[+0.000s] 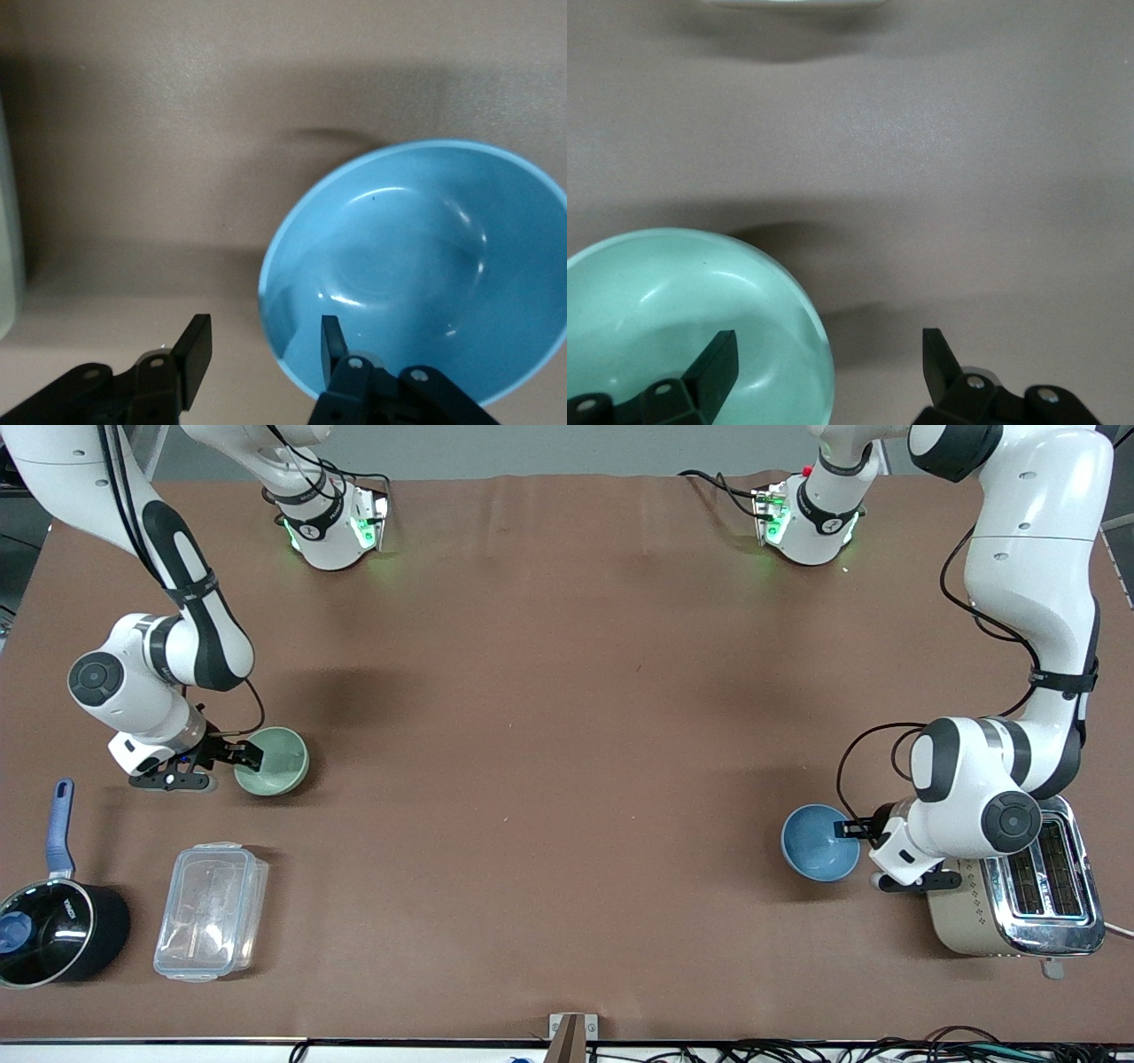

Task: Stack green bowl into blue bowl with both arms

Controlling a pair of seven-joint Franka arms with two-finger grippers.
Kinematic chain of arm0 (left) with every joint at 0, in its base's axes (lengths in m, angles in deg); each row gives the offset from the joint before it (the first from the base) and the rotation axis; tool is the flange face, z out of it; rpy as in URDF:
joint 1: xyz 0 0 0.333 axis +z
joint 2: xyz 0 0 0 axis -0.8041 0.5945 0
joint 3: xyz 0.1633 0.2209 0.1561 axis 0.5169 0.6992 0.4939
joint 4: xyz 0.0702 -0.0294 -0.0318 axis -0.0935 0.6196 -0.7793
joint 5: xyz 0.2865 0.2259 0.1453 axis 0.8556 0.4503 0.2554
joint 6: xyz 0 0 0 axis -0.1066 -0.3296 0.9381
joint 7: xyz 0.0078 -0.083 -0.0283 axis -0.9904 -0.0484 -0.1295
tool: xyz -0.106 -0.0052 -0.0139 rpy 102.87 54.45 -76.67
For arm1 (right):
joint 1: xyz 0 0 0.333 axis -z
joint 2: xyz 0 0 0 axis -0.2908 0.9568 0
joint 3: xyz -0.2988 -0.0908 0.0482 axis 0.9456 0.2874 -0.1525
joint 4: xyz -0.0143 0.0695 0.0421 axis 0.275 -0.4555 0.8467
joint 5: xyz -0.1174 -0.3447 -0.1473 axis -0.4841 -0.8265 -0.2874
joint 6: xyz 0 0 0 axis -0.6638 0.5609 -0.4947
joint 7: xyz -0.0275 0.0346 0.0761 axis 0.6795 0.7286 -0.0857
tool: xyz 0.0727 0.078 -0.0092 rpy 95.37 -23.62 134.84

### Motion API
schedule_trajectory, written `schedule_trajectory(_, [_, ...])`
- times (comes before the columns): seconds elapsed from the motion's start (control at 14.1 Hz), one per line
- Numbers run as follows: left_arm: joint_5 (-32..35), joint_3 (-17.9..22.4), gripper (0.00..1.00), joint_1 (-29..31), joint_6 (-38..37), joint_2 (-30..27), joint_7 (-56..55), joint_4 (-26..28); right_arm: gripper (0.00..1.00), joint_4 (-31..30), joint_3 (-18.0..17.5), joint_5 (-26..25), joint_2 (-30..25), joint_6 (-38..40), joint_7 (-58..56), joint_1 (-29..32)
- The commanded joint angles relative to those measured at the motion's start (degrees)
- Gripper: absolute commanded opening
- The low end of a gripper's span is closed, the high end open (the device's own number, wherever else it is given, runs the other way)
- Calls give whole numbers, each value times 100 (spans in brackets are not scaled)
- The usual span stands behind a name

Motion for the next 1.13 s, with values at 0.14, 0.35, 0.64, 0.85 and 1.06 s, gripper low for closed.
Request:
schedule_trajectory(0.14, [-87, 1, 7, -27, 86, 115, -247, -77, 9, -15, -46, 44, -28, -52, -178, 190])
schedule_trajectory(0.35, [-87, -52, 0, -368, 86, 62, -283, -244, 0, -24, -55, 97, 8, -140, -152, 225])
schedule_trajectory(0.64, [-149, -718, 0, -834, -343, -289, -634, -403, 0, 20, -73, 97, -193, 288, -82, 164])
schedule_trajectory(0.85, [-157, -1325, 0, -1142, -345, -202, -1283, -403, 0, 527, -81, 97, -738, 1447, -82, 120])
schedule_trajectory(1.06, [-157, -1362, 0, -2046, -109, 44, -2170, -455, 0, 1466, -99, 359, -792, 2694, 277, -143])
